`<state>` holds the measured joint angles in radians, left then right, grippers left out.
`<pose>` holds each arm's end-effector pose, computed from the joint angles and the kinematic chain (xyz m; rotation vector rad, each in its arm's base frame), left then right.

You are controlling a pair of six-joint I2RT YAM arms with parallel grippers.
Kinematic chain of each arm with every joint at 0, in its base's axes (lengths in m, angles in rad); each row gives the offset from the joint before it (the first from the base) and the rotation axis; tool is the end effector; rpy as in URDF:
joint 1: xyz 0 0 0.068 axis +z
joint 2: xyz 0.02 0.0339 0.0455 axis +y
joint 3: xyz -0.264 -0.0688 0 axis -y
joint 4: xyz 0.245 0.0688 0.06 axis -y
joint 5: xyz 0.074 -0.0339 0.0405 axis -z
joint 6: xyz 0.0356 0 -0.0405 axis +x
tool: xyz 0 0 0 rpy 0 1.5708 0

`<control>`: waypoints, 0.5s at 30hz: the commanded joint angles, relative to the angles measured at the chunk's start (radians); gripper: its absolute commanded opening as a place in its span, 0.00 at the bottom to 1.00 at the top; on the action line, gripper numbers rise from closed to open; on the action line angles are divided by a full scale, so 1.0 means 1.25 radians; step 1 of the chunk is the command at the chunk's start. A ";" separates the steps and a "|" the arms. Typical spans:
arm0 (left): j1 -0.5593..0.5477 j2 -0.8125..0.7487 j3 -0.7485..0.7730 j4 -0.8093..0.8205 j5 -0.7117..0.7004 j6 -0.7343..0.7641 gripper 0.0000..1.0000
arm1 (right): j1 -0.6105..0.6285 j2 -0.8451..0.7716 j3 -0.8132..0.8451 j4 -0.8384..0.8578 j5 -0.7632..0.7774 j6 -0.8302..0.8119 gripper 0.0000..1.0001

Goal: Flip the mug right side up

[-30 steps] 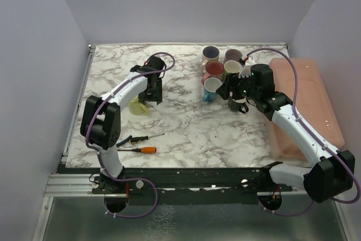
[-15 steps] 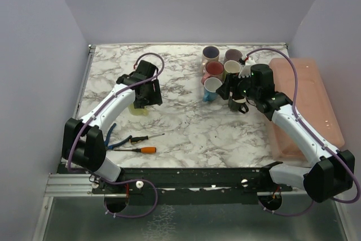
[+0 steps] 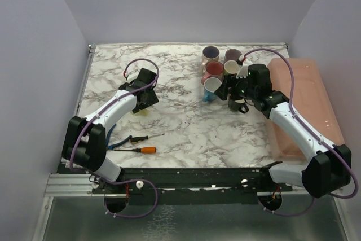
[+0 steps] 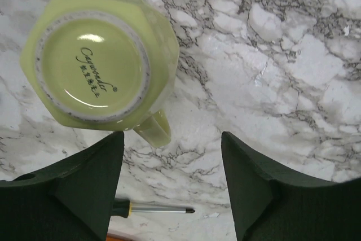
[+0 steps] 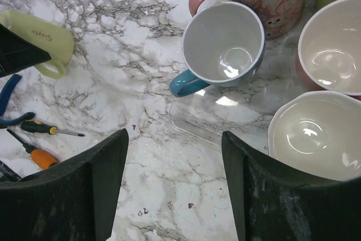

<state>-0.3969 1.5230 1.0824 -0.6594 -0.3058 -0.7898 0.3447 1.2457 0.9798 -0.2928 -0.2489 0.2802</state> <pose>0.2841 -0.1075 0.2308 -0.5982 2.5165 -0.0164 0.2604 0.1028 0.2997 -0.2204 2.1651 0.6283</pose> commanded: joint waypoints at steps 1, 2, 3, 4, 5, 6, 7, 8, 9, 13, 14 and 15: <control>0.001 0.014 -0.012 0.055 -0.124 -0.074 0.67 | -0.003 0.001 0.019 0.003 0.001 0.010 0.70; 0.001 0.017 -0.014 0.055 -0.143 -0.077 0.66 | -0.003 0.002 0.019 0.000 0.013 0.011 0.69; 0.001 0.018 -0.014 0.053 -0.160 -0.077 0.65 | -0.003 0.005 0.022 -0.004 0.022 0.012 0.69; 0.001 0.020 -0.014 0.051 -0.173 -0.077 0.63 | -0.003 0.006 0.025 -0.010 0.029 0.009 0.68; 0.001 0.024 -0.014 0.050 -0.178 -0.075 0.61 | -0.003 0.010 0.028 -0.017 0.034 0.007 0.67; 0.001 0.028 -0.014 0.050 -0.181 -0.075 0.61 | -0.003 0.012 0.032 -0.021 0.038 0.006 0.67; 0.001 0.033 -0.014 0.050 -0.182 -0.076 0.59 | -0.003 0.016 0.035 -0.023 0.041 0.005 0.66; 0.001 0.040 -0.015 0.050 -0.182 -0.077 0.58 | -0.003 0.020 0.037 -0.025 0.043 0.005 0.66; 0.001 0.047 -0.014 0.050 -0.182 -0.077 0.56 | -0.003 0.024 0.041 -0.027 0.046 0.005 0.66; 0.002 0.080 0.007 0.050 -0.167 -0.040 0.46 | -0.003 0.038 0.058 -0.034 0.051 0.005 0.65; 0.003 0.083 0.011 0.051 -0.165 -0.031 0.44 | -0.003 0.041 0.061 -0.035 0.053 0.004 0.64; 0.004 0.085 0.015 0.050 -0.165 -0.024 0.42 | -0.003 0.045 0.063 -0.036 0.054 0.003 0.64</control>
<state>-0.3965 1.5982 1.0767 -0.6090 -0.4831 -0.8597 0.3447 1.2808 1.0191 -0.3084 -0.2146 0.2874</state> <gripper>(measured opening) 0.460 0.647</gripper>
